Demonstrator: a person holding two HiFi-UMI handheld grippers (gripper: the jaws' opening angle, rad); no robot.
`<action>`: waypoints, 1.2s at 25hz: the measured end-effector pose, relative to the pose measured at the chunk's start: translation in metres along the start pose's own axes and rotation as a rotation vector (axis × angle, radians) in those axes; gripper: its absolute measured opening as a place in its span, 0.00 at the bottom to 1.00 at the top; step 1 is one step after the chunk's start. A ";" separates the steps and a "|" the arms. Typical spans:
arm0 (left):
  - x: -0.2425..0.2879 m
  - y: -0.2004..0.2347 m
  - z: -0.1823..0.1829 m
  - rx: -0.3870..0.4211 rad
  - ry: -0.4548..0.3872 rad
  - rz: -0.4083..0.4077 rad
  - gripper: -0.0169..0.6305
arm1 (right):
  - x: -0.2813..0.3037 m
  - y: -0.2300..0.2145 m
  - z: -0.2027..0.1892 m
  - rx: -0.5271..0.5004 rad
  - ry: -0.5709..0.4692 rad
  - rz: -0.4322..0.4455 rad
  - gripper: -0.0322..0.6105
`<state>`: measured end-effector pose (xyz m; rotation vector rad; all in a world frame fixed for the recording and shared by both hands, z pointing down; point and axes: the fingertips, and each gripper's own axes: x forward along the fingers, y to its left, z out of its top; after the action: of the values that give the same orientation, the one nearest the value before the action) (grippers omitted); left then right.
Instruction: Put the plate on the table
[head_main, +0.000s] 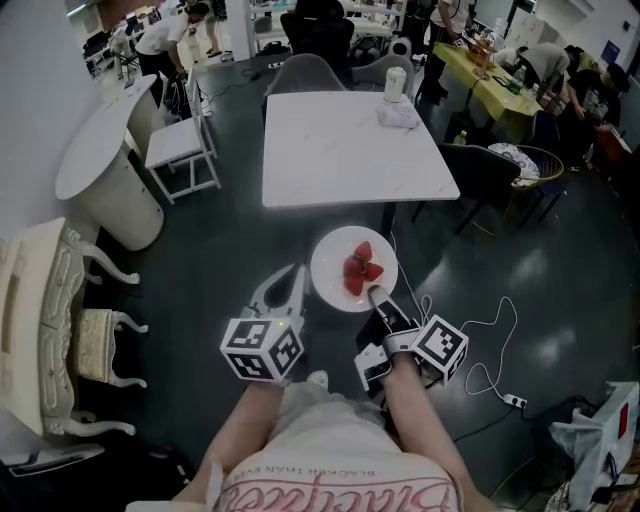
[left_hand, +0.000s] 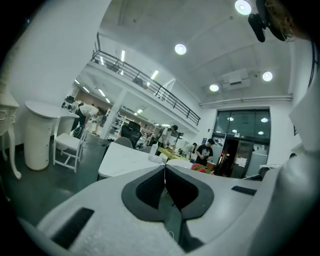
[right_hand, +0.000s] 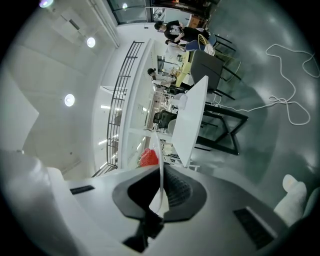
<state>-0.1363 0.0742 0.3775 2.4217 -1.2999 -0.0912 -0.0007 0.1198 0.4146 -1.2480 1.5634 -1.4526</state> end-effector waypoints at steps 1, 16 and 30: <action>0.007 0.004 0.002 -0.002 0.001 -0.006 0.03 | 0.010 0.002 0.003 0.000 -0.003 0.001 0.07; 0.095 0.048 0.013 -0.044 0.024 -0.040 0.03 | 0.087 -0.009 0.055 -0.016 -0.039 -0.064 0.07; 0.231 0.087 0.037 -0.051 0.031 0.009 0.03 | 0.214 -0.013 0.148 -0.002 0.011 -0.057 0.07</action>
<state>-0.0823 -0.1675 0.4038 2.3646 -1.2797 -0.0827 0.0679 -0.1308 0.4315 -1.2973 1.5481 -1.4967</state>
